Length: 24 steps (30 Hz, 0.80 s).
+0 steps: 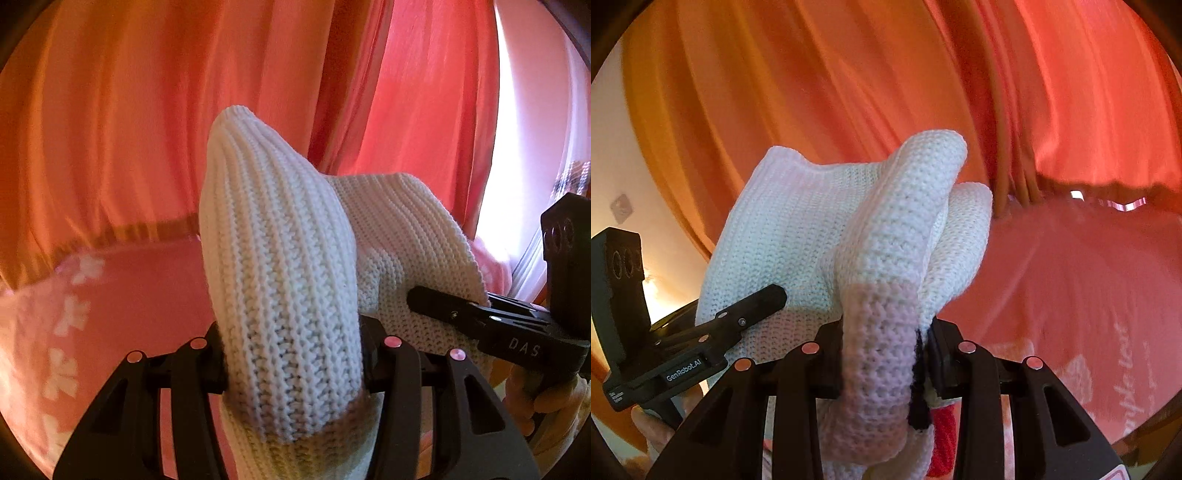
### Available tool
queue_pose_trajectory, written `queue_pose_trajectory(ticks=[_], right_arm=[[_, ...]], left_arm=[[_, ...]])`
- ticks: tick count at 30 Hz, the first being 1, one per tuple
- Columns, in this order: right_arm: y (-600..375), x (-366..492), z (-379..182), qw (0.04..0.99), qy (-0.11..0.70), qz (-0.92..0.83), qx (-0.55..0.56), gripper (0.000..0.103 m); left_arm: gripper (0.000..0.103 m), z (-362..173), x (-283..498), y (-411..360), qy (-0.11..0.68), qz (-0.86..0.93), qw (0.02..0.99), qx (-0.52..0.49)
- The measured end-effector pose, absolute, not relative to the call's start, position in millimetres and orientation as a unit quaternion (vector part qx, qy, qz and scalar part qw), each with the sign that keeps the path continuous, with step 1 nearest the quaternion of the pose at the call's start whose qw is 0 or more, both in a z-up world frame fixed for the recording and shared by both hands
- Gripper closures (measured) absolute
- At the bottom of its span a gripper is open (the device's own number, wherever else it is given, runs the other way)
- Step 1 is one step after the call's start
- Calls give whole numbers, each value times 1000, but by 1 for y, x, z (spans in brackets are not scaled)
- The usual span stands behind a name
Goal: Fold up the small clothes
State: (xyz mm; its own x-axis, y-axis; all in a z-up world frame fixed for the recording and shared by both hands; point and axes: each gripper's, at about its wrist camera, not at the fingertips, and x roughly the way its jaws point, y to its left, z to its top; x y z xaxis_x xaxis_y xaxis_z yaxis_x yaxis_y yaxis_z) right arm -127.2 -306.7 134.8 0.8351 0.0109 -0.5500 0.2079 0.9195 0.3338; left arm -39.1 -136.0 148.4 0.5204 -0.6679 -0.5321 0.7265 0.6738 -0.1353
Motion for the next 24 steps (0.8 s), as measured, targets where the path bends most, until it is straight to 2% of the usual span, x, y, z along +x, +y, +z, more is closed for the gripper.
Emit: queue_pose_trajectory(ticks=[11, 17, 24], right_arm=[[-254, -91, 194, 962, 234, -1, 142, 70], [-236, -55, 197, 963, 232, 22, 134, 70], [-224, -13, 186, 959, 250, 42, 130, 70]], left_arm=[[55, 208, -29, -82, 206, -352, 912, 50], [55, 216, -9, -57, 193, -318, 927, 51], [54, 202, 25, -44, 208, -288, 934, 44]])
